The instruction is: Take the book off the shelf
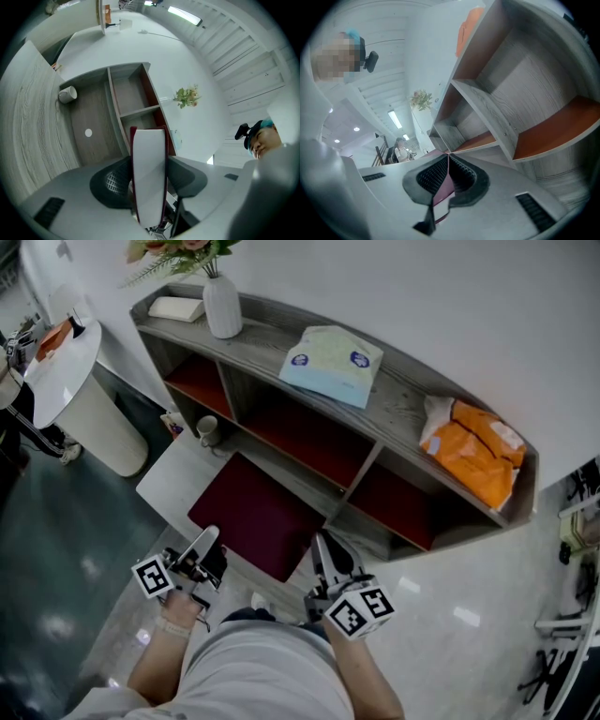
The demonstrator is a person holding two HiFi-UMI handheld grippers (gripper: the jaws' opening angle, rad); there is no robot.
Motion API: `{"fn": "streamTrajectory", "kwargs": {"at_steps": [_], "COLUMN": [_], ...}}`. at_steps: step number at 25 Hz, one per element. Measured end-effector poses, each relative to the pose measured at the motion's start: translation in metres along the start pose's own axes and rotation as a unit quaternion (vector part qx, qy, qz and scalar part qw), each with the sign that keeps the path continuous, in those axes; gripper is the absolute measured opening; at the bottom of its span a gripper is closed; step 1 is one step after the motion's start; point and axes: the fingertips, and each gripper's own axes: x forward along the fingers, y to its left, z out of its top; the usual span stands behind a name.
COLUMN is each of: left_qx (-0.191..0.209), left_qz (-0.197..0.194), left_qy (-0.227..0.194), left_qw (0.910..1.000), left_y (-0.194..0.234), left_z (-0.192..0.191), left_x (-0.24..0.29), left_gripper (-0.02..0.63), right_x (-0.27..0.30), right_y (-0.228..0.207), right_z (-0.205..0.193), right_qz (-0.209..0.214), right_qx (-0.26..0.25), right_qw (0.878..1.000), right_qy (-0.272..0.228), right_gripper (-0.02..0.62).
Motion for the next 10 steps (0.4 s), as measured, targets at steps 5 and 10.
{"fn": "streamTrajectory", "kwargs": {"at_steps": [5, 10], "left_qx": [-0.002, -0.010], "left_qz": [-0.005, -0.009], "left_qy": [0.001, 0.000], "left_qw": [1.0000, 0.9999], "left_y": [-0.001, -0.003], "left_z": [-0.004, -0.007], "left_x": [-0.002, -0.003], "left_gripper": [0.233, 0.233], "right_x": [-0.006, -0.012], "right_y": [-0.003, -0.006], "right_z": [0.002, 0.001], "right_qz": [-0.007, -0.011], "right_qx": [0.000, 0.005], "right_qw": [1.000, 1.000], "right_qy": [-0.005, -0.007], "right_gripper": [0.020, 0.021]}}
